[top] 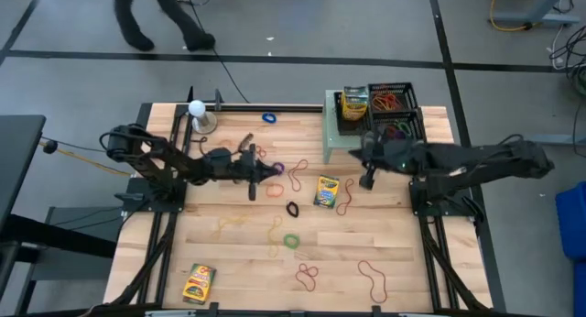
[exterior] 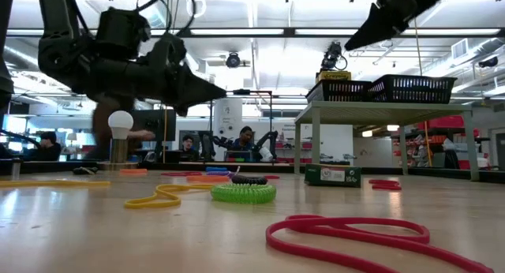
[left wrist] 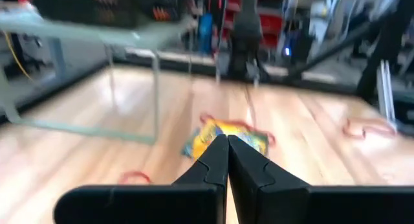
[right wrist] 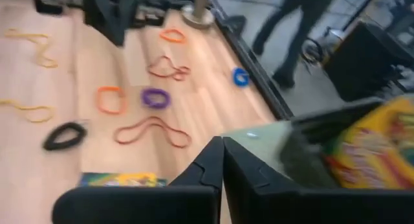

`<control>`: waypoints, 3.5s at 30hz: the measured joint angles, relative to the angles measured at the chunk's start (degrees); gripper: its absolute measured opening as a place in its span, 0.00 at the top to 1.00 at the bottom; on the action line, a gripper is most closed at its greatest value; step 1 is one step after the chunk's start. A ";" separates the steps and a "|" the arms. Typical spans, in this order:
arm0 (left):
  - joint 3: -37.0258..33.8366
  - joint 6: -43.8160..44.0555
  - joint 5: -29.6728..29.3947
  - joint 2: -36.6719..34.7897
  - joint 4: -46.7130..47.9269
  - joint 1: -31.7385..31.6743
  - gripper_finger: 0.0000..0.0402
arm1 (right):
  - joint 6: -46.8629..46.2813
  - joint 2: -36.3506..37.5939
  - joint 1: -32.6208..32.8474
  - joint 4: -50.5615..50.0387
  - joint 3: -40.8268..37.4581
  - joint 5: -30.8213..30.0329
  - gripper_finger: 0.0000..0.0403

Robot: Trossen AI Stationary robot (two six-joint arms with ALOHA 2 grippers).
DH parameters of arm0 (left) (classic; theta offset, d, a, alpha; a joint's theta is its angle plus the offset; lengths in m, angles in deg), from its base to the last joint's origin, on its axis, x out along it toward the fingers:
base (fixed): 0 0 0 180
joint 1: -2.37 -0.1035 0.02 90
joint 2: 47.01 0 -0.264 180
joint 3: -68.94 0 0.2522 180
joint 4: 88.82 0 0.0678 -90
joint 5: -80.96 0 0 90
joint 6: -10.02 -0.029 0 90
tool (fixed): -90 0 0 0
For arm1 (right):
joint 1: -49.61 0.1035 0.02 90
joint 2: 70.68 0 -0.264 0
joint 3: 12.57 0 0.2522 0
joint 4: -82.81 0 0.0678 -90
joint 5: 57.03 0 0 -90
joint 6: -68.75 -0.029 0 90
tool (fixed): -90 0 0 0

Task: Pick & Place Office Desk Supplies
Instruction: Put the orange rubber band into the bottom right black bin on the shelf

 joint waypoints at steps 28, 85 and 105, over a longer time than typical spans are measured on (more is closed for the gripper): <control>18.16 13.32 -18.25 1.38 61.20 7.32 0.60 | -0.59 -0.07 14.17 31.76 -17.90 -2.03 0.97; 21.07 0.18 -32.07 22.80 -1.01 12.45 0.99 | -17.01 -37.12 -6.16 57.02 -12.24 23.77 0.55; 20.81 3.24 -26.62 8.95 28.53 12.82 0.69 | -12.17 -33.12 -3.89 54.60 -10.75 20.03 0.99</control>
